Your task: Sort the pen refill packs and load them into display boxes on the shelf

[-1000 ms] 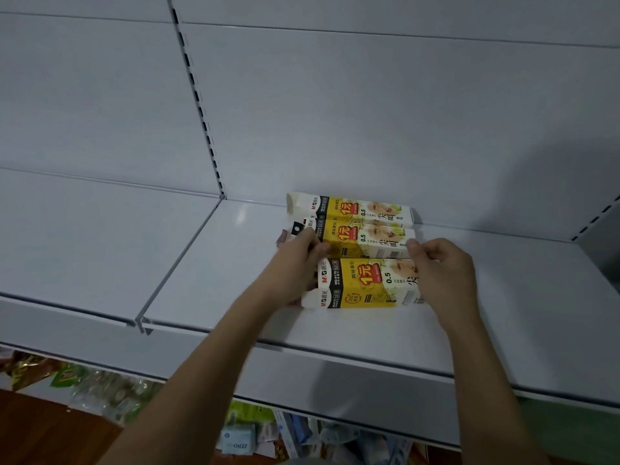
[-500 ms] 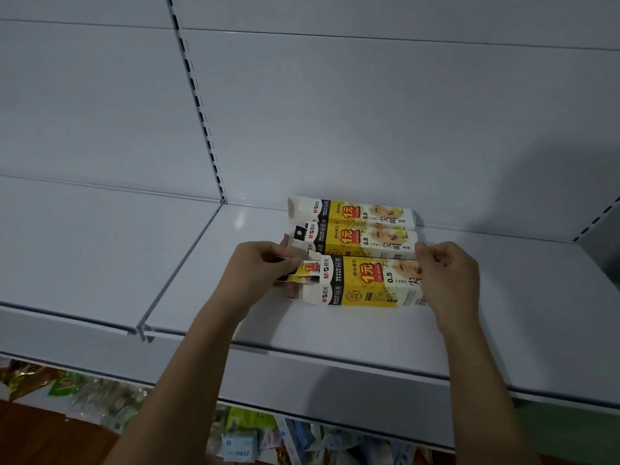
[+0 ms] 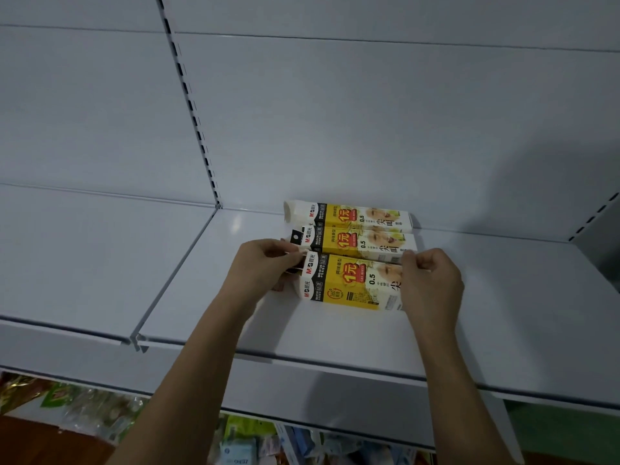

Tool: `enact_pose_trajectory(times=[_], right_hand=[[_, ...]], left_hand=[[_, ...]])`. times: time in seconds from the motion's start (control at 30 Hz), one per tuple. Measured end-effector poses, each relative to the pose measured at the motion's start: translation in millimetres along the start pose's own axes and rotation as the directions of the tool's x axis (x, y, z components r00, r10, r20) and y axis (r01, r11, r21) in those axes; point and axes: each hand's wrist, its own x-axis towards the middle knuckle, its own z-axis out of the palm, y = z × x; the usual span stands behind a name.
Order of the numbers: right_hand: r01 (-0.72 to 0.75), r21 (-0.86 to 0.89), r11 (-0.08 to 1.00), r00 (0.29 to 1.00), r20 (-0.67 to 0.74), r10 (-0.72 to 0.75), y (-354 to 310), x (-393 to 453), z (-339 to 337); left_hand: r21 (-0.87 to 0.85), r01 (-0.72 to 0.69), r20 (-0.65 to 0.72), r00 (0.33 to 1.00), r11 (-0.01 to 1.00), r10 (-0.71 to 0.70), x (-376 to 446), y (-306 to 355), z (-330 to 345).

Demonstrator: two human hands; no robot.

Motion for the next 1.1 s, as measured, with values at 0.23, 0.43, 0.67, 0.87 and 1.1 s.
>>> enact_pose_trajectory(times=[0.23, 0.43, 0.67, 0.87, 1.1], right_hand=[[0.011, -0.016, 1.0, 0.998, -0.055, -0.012, -1.3, -5.1, 10.5], [-0.001, -0.053, 0.999, 0.995, -0.104, -0.004, -3.9, -13.7, 13.0], [0.004, -0.031, 1.0, 0.991, -0.137, -0.008, -6.5, -21.5, 14.0], [0.025, -0.07, 0.997, 0.989, -0.144, -0.035, -9.1, -33.4, 17.5], [0.064, -0.196, 0.979, 0.997, 0.055, -0.054, -13.9, -44.0, 7.9]], left_hand=[[0.036, 0.02, 0.009, 1.0, 0.999, -0.021, -1.7, -3.8, -11.0], [0.056, 0.023, 0.053, 0.998, 0.998, -0.026, -0.3, 6.4, 5.8], [0.05, 0.031, 0.127, 0.991, 0.998, -0.037, 3.1, 1.1, -8.4], [0.087, -0.073, 0.086, 0.994, 0.994, 0.066, -2.2, -5.2, -21.5], [0.149, -0.043, 0.266, 0.964, 0.988, 0.002, 4.2, 1.6, -30.7]])
